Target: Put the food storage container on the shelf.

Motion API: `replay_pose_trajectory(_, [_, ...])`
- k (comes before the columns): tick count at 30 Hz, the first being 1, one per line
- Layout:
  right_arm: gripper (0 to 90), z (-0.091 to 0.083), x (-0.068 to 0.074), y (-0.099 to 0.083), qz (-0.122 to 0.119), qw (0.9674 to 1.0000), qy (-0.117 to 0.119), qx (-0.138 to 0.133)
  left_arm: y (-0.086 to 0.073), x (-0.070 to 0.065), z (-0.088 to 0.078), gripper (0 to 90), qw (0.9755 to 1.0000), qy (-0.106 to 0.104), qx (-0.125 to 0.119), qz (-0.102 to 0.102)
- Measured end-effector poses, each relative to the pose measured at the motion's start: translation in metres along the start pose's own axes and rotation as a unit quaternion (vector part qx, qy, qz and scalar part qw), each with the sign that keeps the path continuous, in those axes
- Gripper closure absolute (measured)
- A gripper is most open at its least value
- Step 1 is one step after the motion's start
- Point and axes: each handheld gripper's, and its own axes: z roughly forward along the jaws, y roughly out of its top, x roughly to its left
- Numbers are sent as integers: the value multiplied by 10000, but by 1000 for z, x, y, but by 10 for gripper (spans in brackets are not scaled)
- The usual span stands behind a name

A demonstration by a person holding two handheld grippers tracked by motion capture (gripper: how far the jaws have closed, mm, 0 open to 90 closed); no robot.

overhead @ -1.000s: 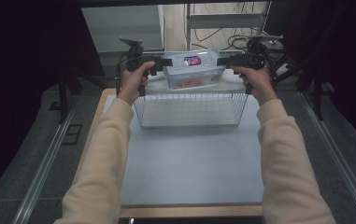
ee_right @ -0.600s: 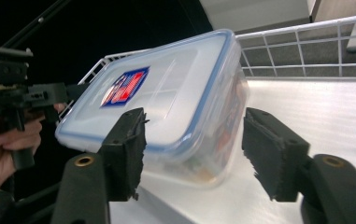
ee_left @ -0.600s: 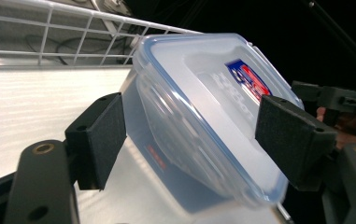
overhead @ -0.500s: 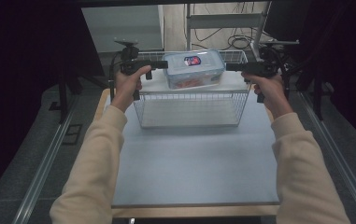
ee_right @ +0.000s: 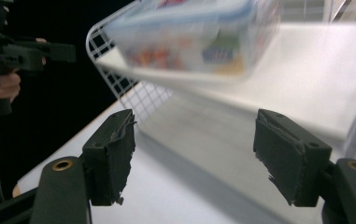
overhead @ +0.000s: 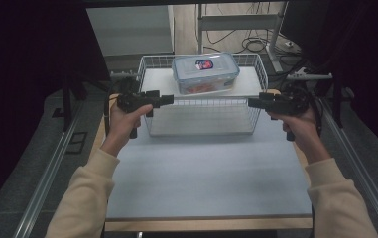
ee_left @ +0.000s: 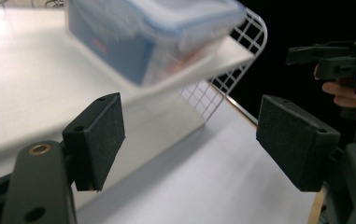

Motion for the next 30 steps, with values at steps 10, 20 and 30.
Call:
replay_pose_trajectory(10, [272, -18, 1, -74, -127, 9998, 31, 165, -72, -18, -16, 236, 9989, 73, 186, 426])
replay_pose_trajectory(20, [264, -17, 0, -138, -138, 9984, 1, 547, -128, -19, -6, 235, 9971, 166, 671, 305])
replay_pose_trajectory(30, [223, -16, 1, -142, -433, 9983, -186, 352, -135, -15, -2, 228, 9977, 147, 621, 246])
